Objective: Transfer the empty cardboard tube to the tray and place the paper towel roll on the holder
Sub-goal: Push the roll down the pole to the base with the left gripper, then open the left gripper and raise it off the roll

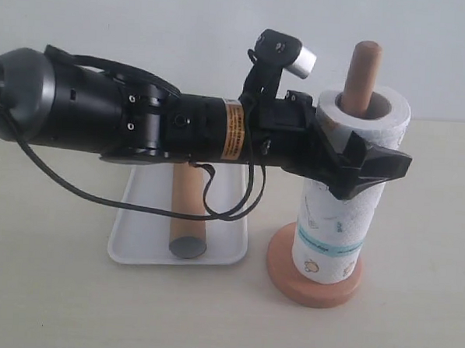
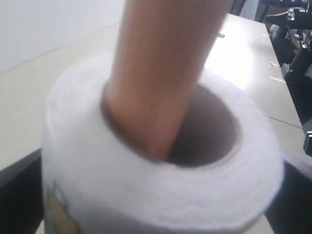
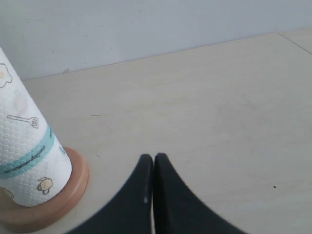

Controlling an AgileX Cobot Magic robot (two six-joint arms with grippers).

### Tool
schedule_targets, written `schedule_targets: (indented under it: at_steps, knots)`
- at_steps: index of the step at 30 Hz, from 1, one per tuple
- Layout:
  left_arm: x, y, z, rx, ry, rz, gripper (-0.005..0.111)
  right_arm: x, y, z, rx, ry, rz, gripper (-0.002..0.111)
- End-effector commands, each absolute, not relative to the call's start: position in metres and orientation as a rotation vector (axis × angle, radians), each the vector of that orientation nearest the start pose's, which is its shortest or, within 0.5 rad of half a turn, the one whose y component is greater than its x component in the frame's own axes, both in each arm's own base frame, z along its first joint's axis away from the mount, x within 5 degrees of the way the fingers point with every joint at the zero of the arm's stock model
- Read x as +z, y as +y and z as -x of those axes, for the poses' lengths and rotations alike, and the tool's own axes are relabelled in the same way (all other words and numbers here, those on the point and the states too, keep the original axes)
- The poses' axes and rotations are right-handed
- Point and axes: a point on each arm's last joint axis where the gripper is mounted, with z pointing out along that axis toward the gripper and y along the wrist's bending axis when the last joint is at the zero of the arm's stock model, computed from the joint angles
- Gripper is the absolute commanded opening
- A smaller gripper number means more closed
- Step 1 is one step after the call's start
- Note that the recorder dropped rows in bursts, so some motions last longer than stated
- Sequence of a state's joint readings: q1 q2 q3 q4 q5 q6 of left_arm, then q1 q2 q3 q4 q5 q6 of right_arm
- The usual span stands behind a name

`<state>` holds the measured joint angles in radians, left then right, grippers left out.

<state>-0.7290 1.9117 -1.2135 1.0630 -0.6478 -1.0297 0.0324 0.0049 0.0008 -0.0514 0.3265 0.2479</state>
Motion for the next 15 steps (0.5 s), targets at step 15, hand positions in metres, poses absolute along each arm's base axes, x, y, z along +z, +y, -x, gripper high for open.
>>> schedule_targets:
  at_steps: [15]
  knots:
    - [0.314, -0.289, -0.261, -0.881, 1.5, -1.052, 0.097, 0.184, 0.0, -0.054, 0.143, 1.8, -0.162, 0.0]
